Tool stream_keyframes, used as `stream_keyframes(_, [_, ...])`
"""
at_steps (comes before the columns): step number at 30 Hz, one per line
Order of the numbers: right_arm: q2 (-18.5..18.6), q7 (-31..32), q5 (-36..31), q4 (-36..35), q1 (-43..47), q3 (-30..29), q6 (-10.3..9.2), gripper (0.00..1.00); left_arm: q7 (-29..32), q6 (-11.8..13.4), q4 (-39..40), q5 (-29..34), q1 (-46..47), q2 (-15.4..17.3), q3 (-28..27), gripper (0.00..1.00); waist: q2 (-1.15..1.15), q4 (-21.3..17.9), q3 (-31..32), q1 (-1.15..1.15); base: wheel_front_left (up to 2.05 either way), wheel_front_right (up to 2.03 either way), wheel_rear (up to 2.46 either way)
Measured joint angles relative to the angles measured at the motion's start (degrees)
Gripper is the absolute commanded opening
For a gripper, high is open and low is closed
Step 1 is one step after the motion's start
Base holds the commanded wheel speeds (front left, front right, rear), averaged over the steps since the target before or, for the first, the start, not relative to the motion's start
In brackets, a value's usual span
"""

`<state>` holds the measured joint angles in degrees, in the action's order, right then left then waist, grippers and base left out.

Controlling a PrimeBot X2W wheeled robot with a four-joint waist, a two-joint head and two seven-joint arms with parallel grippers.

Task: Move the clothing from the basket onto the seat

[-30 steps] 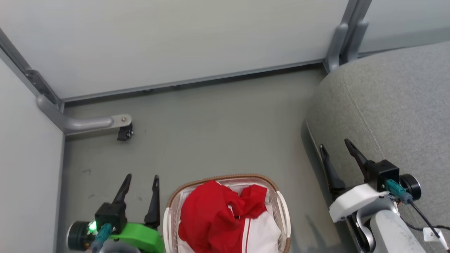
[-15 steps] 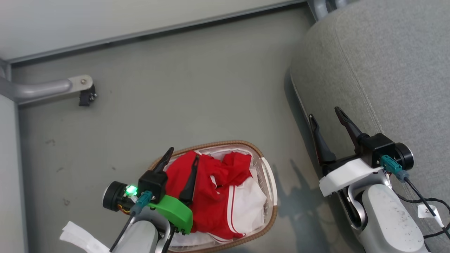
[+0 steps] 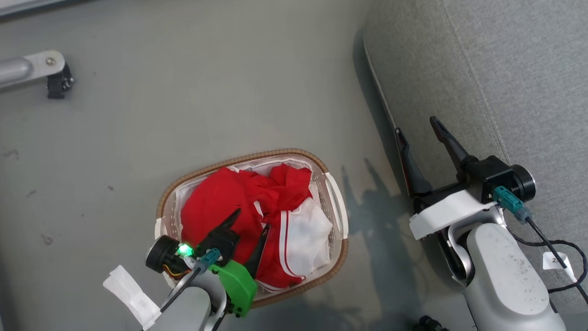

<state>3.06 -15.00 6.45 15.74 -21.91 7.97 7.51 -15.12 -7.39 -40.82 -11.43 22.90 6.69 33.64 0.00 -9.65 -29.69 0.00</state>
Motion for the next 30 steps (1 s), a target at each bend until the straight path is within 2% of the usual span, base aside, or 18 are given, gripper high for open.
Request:
stream_keyframes(7, [-0.1, 0.0, -0.5, -0.5, -1.2, 0.4, 0.0, 1.0, 0.0, 0.0, -8.8, 0.4, 4.2, 0.8, 1.9, 1.0, 0.0, -0.6, -4.2, 0.0, 0.0, 0.0, 0.0])
stream_keyframes(18, [-0.1, 0.0, -0.9, -2.4, -3.7, 0.3, 0.0, 1.0, 0.0, 0.0, -15.9, 1.4, 11.3, 0.9, 3.3, 1.0, 0.0, -0.8, -10.1, 0.0, 0.0, 0.0, 0.0])
stream_keyframes(25, [-0.1, 0.0, -0.9, -3.3, -5.1, 0.8, 0.0, 1.0, 0.0, 0.0, -19.3, 1.2, 16.1, 0.6, 6.7, 1.0, 0.0, -1.0, -13.7, 0.0, 0.0, 0.0, 0.0])
stream_keyframes(29, [-0.1, 0.0, 0.1, -3.3, -5.9, 1.5, 0.0, 1.0, 0.0, 0.0, -21.7, 0.9, 18.0, -0.2, 11.3, 1.0, 0.0, -1.0, -15.3, 0.0, 0.0, 0.0, 0.0])
stream_keyframes(30, [-0.2, 0.0, 0.3, -3.2, -5.9, 1.7, 0.0, 1.0, 0.0, 0.0, -22.8, 0.6, 18.4, -0.3, 12.8, 0.7, 0.0, -1.1, -15.6, 0.0, 0.0, 0.0, 0.0])
